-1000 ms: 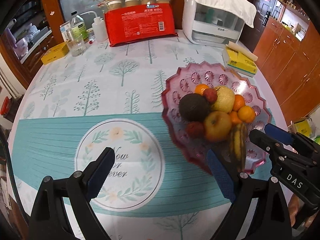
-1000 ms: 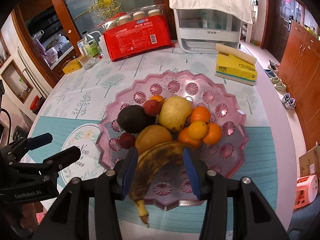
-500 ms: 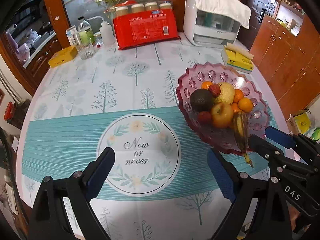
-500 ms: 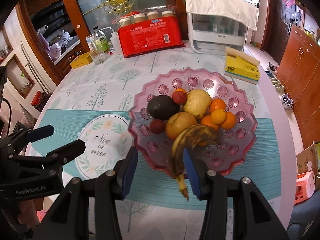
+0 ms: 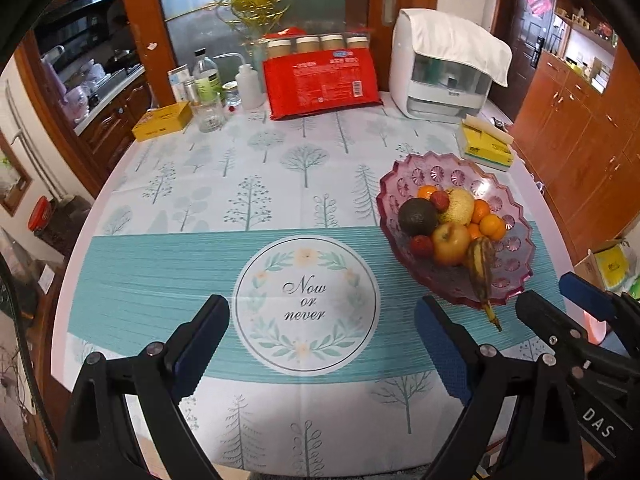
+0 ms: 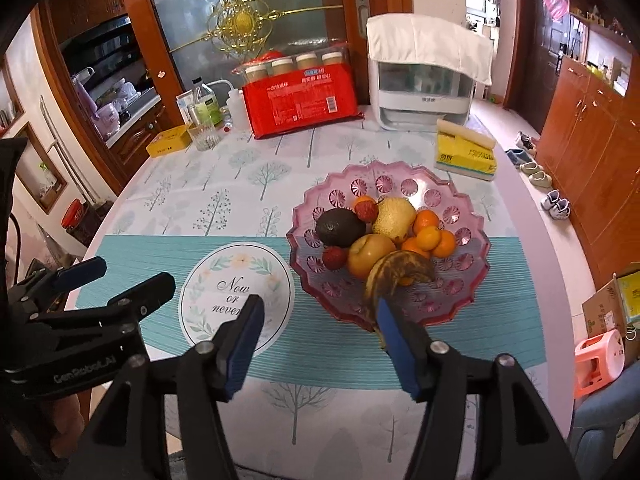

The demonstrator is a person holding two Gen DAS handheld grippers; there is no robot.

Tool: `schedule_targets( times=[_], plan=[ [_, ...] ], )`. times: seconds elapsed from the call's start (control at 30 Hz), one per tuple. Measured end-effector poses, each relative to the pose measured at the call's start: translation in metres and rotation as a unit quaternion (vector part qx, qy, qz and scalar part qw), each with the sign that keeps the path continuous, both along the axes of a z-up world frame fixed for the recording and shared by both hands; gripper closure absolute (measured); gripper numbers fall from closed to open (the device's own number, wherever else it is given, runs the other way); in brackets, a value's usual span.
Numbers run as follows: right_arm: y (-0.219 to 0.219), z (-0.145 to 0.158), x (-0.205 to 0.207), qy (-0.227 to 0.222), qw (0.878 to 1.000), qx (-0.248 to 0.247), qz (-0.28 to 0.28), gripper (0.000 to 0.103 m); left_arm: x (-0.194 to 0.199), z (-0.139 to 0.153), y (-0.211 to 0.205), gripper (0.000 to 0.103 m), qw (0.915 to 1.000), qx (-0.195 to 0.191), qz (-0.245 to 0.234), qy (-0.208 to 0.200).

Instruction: Organize fruits

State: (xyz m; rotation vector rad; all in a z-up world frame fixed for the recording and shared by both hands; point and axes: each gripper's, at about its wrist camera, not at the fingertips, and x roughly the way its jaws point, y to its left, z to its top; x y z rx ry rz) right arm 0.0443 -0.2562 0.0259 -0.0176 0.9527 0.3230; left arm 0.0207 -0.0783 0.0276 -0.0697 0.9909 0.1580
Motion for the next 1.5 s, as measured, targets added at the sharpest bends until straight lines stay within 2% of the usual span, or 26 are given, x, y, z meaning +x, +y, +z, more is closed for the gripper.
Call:
schedule_targets(
  times=[0.57, 1.5],
  plan=[
    [0.022, 0.009, -0.03, -0.014, 1.0, -0.014, 0.009, 0.039, -0.025, 0.005, 0.009, 0.01, 0.9999, 0.007, 0.011, -0.005],
    [0.023, 0.0, -0.032, 0.002, 1.0, -0.009, -0.001, 0.039, -0.03, 0.001, 0.01, 0.01, 1.0, 0.004, 0.007, 0.004]
  ],
)
